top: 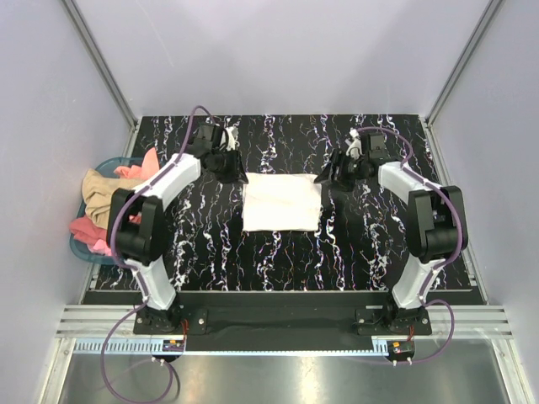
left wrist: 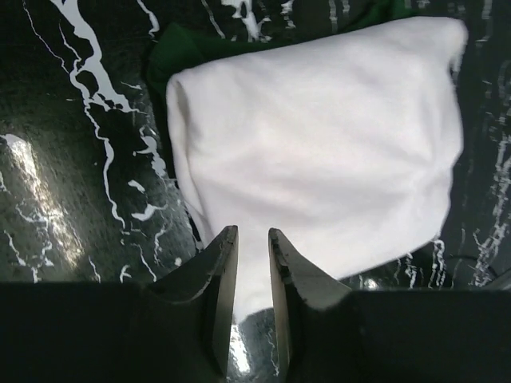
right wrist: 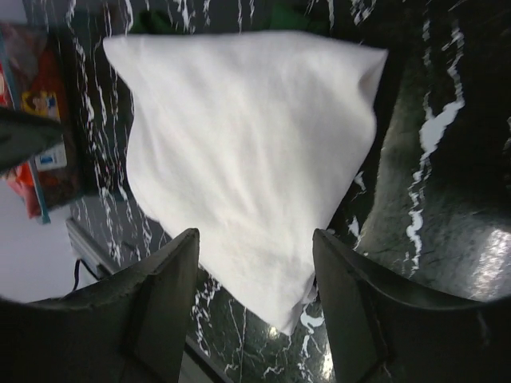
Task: Fold and stack the t-shirts
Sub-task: Fold the tshirt
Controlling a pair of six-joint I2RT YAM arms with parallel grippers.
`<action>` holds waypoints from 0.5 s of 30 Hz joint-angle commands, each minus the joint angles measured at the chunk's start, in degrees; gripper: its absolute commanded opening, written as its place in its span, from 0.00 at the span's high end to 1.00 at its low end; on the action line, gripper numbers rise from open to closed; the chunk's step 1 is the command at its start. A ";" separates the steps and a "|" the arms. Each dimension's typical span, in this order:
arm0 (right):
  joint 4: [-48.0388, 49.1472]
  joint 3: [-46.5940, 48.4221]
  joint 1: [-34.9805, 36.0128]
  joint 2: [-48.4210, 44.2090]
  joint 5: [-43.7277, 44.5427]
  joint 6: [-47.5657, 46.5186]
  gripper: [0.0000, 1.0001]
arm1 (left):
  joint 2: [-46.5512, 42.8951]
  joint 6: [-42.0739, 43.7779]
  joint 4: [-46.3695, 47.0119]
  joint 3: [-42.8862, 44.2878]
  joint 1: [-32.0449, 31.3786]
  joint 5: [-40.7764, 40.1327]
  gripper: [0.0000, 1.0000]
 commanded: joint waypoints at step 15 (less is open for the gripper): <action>7.28 11.49 -0.78 16.30 1.28 4.61 0.44 | -1.72 -1.94 7.14 -16.56 -3.02 2.50 0.74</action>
